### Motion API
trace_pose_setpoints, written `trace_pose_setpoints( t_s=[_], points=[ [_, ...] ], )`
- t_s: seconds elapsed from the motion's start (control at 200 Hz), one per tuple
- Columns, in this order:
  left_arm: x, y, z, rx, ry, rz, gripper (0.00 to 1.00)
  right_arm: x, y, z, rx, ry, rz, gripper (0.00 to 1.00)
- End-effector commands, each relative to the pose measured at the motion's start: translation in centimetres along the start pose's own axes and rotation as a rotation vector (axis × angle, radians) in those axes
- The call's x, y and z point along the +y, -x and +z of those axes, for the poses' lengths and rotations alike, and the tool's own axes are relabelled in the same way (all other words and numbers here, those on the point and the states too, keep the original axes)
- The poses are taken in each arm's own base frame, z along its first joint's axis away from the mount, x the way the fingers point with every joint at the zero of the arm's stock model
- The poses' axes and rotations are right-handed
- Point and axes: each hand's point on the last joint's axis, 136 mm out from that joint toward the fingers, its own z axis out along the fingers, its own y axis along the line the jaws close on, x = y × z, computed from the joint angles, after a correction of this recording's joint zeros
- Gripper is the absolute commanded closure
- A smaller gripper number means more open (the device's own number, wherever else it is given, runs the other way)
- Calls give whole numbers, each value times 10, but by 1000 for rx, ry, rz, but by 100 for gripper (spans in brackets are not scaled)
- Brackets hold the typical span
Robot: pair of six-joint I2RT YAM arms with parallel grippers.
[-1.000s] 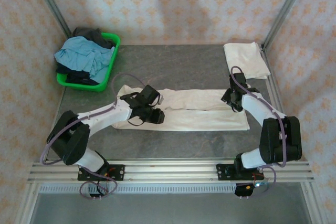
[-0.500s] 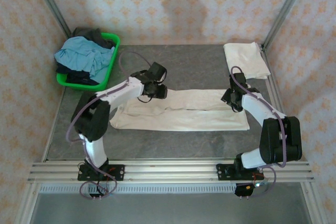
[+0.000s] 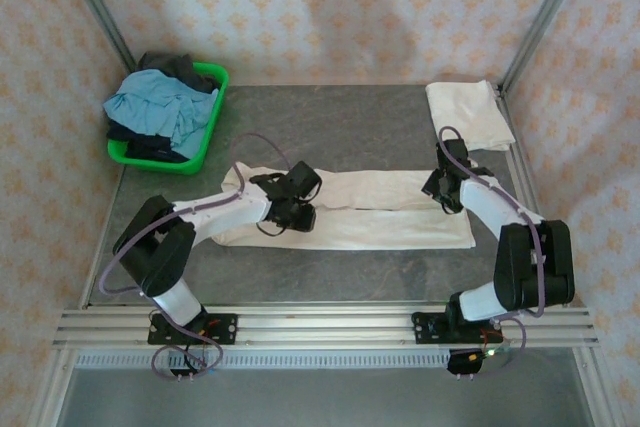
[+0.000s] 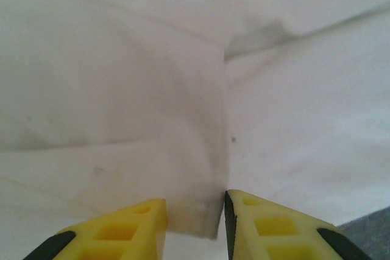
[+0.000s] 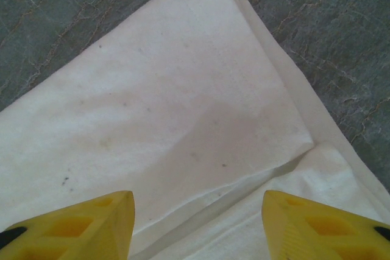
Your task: Fold and stack the t-shirts
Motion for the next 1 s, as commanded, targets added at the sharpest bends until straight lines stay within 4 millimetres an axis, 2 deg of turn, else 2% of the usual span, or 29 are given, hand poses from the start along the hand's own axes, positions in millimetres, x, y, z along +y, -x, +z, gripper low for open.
trace_pose_setpoints(
  t_s=[0.0, 0.18, 0.31, 0.37, 0.435, 0.5, 0.616, 0.761, 0.861, 0.991],
  points=[
    [1, -7, 0, -14, -20, -82, 70, 0, 8, -4, -10, -13, -11, 42],
    [-11, -16, -21, -50, -95, -95, 69, 5, 6, -9, -8, 23, -1, 42],
    [-19, -24, -28, -57, -167, -101, 64, 5, 3, -10, -12, 40, 7, 42],
    [-15, -19, -33, -80, -152, -94, 62, 5, 4, -10, -15, 41, 8, 42],
    [-9, -6, -42, -113, -127, -86, 60, 10, 4, -11, -12, 63, 11, 42],
    [1, 14, -50, -156, -99, -96, 55, 17, 5, -9, -9, 91, 16, 41],
    [26, 55, -56, -217, -35, -120, 52, 33, 3, -6, 4, 146, 18, 42],
    [64, 93, -41, -221, 63, -191, 51, 38, 0, 10, 31, 136, 18, 41],
    [84, 96, -20, -195, 55, -267, 53, 28, -3, 23, 45, 62, 13, 42],
    [115, 75, 0, -162, 113, -343, 53, 3, -9, 34, 60, -54, 34, 42]
  ],
)
